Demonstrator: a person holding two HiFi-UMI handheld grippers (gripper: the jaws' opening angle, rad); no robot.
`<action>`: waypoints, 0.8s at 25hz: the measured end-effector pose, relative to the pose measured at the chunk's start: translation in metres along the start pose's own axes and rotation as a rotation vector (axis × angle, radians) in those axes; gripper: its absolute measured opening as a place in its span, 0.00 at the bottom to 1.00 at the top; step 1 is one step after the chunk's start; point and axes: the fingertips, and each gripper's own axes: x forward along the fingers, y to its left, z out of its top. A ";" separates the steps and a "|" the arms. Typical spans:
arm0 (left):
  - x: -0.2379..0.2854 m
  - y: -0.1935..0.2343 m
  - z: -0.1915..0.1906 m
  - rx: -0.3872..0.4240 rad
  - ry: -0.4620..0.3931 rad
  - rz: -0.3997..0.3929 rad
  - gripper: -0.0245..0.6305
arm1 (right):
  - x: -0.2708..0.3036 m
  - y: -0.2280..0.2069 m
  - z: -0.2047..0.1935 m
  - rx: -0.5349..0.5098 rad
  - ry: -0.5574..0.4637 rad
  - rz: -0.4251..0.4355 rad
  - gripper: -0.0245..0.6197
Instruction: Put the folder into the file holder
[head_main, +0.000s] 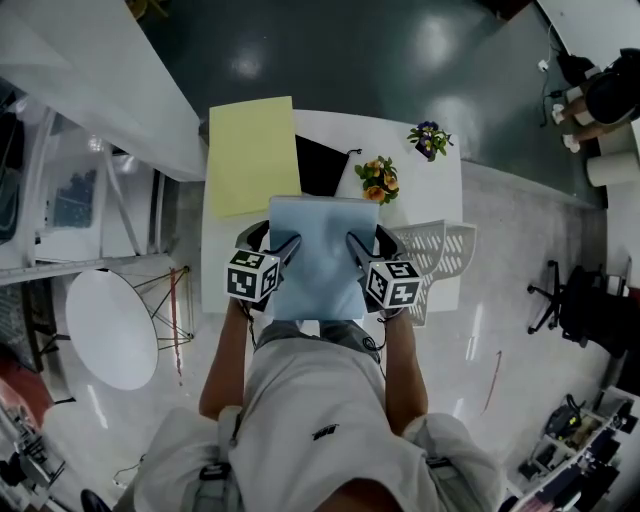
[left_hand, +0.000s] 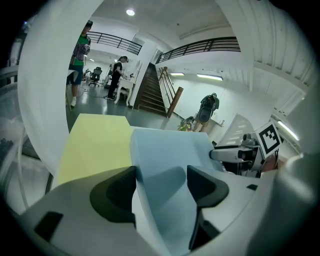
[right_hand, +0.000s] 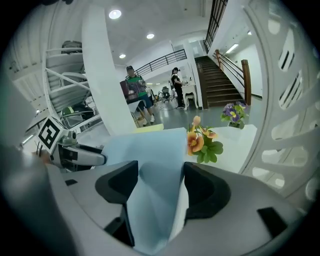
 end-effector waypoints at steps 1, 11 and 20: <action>-0.003 -0.001 0.005 0.008 -0.010 0.000 0.54 | -0.002 0.001 0.004 -0.003 -0.012 -0.001 0.49; -0.030 -0.016 0.051 0.089 -0.115 -0.014 0.54 | -0.024 0.008 0.045 -0.029 -0.130 -0.012 0.48; -0.048 -0.026 0.078 0.147 -0.193 -0.012 0.54 | -0.045 0.017 0.073 -0.056 -0.210 -0.024 0.48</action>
